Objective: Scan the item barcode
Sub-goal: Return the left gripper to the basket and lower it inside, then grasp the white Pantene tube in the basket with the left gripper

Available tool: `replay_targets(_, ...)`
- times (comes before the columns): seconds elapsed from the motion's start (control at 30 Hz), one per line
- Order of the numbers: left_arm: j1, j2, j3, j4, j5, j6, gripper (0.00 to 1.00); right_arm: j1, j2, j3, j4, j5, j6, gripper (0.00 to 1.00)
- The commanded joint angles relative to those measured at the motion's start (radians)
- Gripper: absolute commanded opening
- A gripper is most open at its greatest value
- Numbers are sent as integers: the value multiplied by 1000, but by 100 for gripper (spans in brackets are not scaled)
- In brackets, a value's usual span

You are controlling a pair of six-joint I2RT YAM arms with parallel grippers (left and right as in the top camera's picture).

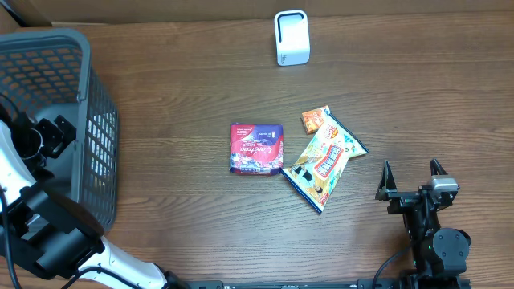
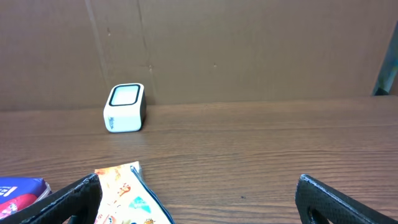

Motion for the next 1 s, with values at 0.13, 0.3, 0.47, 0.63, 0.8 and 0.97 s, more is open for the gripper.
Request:
replay_targets(0.13, -18, 29, -40, 57, 60, 1, 77, 3, -10, -10, 6, 9, -4, 100)
replay_targets(0.3, -34, 32, -155, 140, 60, 1, 78, 3, -10, -10, 6, 9, -4, 100)
replay_targets(0.47, -34, 32, -245, 213, 60, 1, 79, 3, -10, -10, 6, 9, -4, 100)
replay_targets(0.63, -34, 32, -289, 264, 60, 2, 79, 3, -10, -10, 6, 9, -4, 100)
replay_targets(0.8, -35, 32, -310, 326, 60, 2, 75, 3, -10, -10, 6, 9, -4, 100)
replay_targets(0.97, -52, 32, -362, 389, 63, 29, 74, 3, -10, -10, 6, 9, -4, 100)
